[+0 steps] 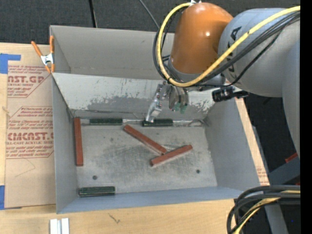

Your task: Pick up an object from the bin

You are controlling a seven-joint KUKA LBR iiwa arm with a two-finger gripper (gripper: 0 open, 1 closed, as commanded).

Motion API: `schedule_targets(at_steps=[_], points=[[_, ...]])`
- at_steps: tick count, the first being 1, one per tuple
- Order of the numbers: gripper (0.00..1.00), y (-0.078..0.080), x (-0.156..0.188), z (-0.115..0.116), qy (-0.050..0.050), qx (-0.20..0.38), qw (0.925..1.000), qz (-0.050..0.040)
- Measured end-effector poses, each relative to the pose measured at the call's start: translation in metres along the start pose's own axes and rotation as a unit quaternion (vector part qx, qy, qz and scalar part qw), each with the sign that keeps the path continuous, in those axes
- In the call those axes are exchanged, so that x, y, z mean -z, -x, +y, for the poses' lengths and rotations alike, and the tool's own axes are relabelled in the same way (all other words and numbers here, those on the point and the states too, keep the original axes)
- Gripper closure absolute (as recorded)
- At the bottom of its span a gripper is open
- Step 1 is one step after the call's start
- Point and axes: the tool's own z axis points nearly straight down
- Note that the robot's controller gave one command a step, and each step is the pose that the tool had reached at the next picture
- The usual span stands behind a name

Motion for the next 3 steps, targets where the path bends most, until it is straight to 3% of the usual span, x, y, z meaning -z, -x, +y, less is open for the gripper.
schedule_targets(at_steps=[1, 2, 3], points=[[1.00, -0.001, -0.002, -0.001, -0.001, 0.000, 1.0000, 0.0023], [0.00, -0.013, -0.099, -0.001, -0.002, 0.047, 0.9989, 0.0042], [0.00, -0.013, -0.098, -0.001, -0.001, 0.047, 0.9989, 0.0030]])
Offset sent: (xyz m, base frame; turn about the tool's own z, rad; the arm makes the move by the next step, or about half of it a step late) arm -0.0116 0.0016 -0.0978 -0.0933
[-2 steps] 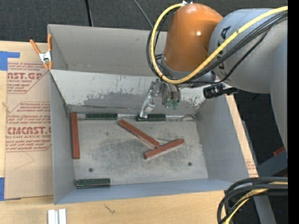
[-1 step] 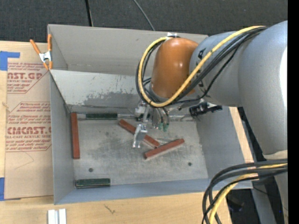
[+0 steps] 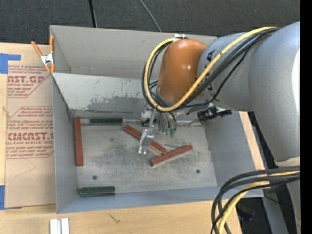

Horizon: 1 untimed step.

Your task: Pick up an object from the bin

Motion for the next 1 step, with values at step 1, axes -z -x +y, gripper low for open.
schedule_targets(at_steps=[1], points=[[1.00, 0.0180, -0.0701, -0.0012, 0.003, -0.040, 0.9992, -0.0060]])
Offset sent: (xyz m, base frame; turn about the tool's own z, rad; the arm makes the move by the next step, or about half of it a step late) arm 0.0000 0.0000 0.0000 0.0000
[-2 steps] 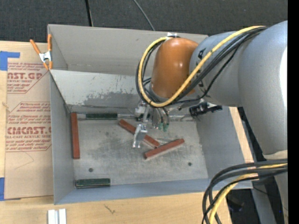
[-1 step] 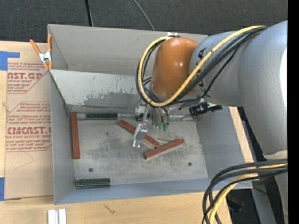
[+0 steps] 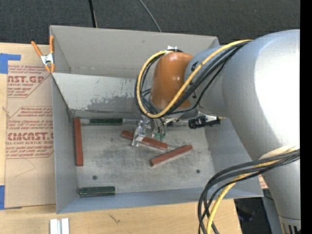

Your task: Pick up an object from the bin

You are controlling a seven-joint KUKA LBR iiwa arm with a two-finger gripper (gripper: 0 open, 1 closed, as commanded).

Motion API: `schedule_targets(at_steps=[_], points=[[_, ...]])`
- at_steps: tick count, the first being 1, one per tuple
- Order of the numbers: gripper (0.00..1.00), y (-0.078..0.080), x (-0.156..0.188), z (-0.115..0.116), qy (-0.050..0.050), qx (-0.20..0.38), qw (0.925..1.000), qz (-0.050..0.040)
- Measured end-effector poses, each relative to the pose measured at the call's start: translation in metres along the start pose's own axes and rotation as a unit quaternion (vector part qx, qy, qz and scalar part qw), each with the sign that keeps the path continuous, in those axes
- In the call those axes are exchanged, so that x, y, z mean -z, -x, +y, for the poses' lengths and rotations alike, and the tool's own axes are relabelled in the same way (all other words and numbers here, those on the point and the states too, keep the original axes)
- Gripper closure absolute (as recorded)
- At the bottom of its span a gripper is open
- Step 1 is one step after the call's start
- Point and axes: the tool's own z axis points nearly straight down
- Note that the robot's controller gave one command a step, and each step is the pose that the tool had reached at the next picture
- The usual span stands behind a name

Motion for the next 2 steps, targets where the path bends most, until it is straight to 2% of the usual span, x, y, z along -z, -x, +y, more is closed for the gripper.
schedule_targets(at_steps=[1, 2], points=[[1.00, 0.000, 0.000, 0.000, 0.000, 0.000, 1.0000, 0.0000], [1.00, -0.003, 0.178, 0.011, -0.002, -0.023, 0.9997, 0.0026]])
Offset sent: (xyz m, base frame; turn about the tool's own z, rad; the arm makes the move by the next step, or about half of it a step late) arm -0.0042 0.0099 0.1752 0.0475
